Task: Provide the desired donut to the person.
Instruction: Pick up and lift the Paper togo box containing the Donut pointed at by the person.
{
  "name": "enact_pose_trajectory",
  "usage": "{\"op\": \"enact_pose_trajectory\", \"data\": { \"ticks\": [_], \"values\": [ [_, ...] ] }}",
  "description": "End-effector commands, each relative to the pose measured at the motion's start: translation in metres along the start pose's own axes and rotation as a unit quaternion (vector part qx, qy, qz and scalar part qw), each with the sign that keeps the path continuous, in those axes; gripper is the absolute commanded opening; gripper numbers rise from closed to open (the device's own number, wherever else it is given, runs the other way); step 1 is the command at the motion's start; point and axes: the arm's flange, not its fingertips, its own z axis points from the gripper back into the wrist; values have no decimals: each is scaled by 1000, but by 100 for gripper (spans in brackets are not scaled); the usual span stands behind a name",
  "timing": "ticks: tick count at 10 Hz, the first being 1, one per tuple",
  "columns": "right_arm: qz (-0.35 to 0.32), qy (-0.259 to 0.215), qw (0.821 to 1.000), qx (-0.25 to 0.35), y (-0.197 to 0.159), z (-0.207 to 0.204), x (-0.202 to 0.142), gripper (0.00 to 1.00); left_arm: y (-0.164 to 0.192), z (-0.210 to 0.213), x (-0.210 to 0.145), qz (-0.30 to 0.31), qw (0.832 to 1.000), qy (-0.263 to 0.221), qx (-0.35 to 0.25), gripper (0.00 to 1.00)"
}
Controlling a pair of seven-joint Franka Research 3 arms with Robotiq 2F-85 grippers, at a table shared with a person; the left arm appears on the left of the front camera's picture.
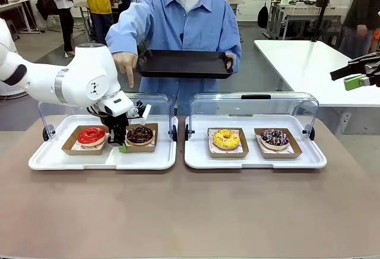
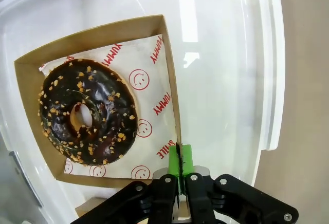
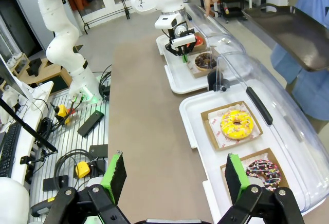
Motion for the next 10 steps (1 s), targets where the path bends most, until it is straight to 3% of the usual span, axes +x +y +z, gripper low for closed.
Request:
{"op": "enact_pose_trajectory", "data": {
  "ticks": [1, 4, 6, 7, 10],
  "values": [
    [2, -5, 1000, 3, 0, 0, 0, 100, -3, 9, -3, -4, 1000, -14, -3, 0],
    [2, -5, 1000, 3, 0, 0, 0, 100, -22, 48, 8, -30, 999, 4, -21, 0],
    [2, -5, 1000, 3, 0, 0, 0, 100, -49, 102, 29, -43, 995, 20, -82, 0],
    [2, -5, 1000, 3, 0, 0, 0, 100, -61, 129, 41, -44, 994, 45, -92, 0],
    [2, -5, 1000, 3, 0, 0, 0, 100, -95, 203, 74, -45, 994, 54, -83, 0]
  ]
}}
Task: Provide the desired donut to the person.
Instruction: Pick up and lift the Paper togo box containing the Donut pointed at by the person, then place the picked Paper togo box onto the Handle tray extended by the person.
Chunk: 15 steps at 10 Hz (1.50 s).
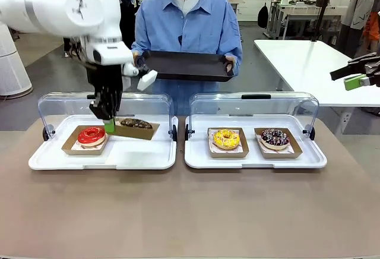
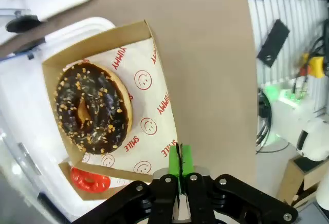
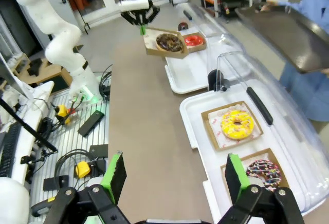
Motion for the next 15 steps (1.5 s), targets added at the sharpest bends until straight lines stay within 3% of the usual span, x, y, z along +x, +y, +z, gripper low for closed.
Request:
{"op": "enact_pose_trajectory", "data": {
  "ticks": [1, 4, 6, 8, 9, 10, 15],
  "values": [
    [2, -6, 1000, 2, 0, 0, 0, 100, -7, 37, 15, 19, 999, 11, 27, 0],
    [2, -6, 1000, 2, 0, 0, 0, 100, -23, 108, 23, 30, 994, 17, 105, 0],
    [2, -6, 1000, 2, 0, 0, 0, 100, -15, 132, 23, 42, 992, 17, 119, 0],
    [2, -6, 1000, 2, 0, 0, 0, 100, -7, 134, 18, 43, 991, 27, 122, 0],
    [2, -6, 1000, 2, 0, 0, 0, 100, 0, 115, 11, 7, 992, 47, 118, 0],
    [2, -6, 1000, 2, 0, 0, 0, 100, -13, 135, 17, 30, 992, 10, 125, 0],
    [2, -6, 1000, 2, 0, 0, 0, 100, -13, 135, 17, 30, 992, 10, 125, 0]
  ]
}}
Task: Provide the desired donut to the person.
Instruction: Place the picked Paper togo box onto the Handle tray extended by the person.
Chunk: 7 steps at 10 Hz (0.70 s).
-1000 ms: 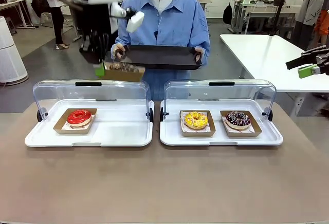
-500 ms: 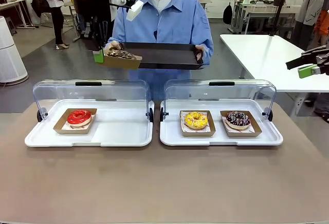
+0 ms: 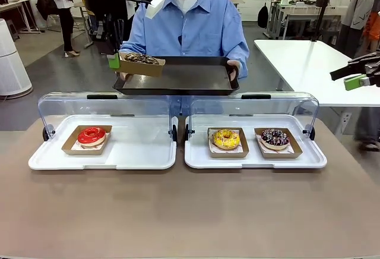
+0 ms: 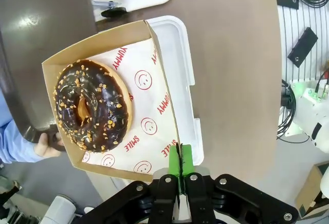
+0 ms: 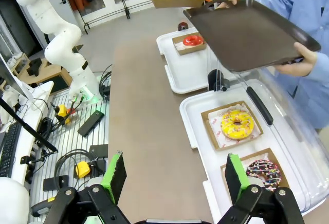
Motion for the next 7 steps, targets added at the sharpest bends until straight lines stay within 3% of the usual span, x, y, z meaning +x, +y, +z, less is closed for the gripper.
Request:
{"op": "enact_pose_trajectory", "data": {
  "ticks": [1, 7],
  "values": [
    [2, -6, 1000, 3, 0, 0, 0, 100, -3, 2, 0, 6, 1000, -7, -3, 0],
    [2, -6, 1000, 3, 0, 0, 0, 100, -3, 2, 0, 6, 1000, -7, -3, 0]
  ]
}}
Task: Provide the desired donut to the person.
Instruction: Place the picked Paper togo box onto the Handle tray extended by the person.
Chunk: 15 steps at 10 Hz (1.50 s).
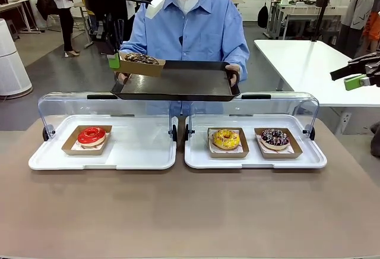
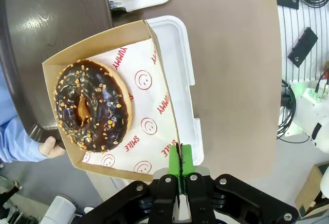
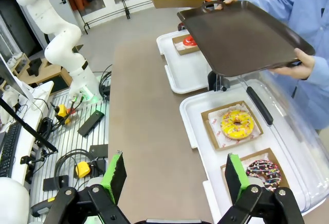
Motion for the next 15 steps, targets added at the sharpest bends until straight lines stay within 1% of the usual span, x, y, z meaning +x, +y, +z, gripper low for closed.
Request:
{"op": "enact_pose_trajectory", "data": {
  "ticks": [1, 3, 4, 5, 6, 7, 8, 9, 11, 13, 15],
  "values": [
    [2, -6, 1000, 3, 0, 0, 0, 100, -3, 2, 0, 6, 1000, -7, -3, 0],
    [2, -6, 1000, 3, 0, 0, 0, 100, 0, 0, 0, 0, 1000, 0, 0, 1],
    [2, -6, 1000, 3, 0, 0, 0, 100, 22, 4, -14, -8, 1000, -11, 7, 1],
    [2, -6, 1000, 3, 0, 0, 0, 100, 47, 8, -29, -3, 1000, -23, 9, 1],
    [2, -6, 1000, 3, 0, 0, 0, 100, 64, 9, -39, 8, 999, -39, 8, 1],
    [2, -6, 1000, 3, 0, 0, 0, 100, 77, 8, -47, 12, 999, -43, 13, 1],
    [2, -6, 1000, 3, 0, 0, 0, 100, 96, 5, -56, 3, 999, -50, 16, 1],
    [2, -6, 1000, 3, 0, 0, 0, 100, 117, -3, -64, -19, 998, -66, 15, 1],
    [2, -6, 1000, 3, 0, 0, 0, 100, 130, -19, -71, -24, 996, -79, 16, 1],
    [2, -6, 1000, 3, 0, 0, 0, 100, 146, -35, -79, -12, 997, -70, 3, 1],
    [2, -6, 1000, 3, 0, 0, 0, 100, 150, -55, -82, 1, 998, -68, 3, 1]
  ]
}}
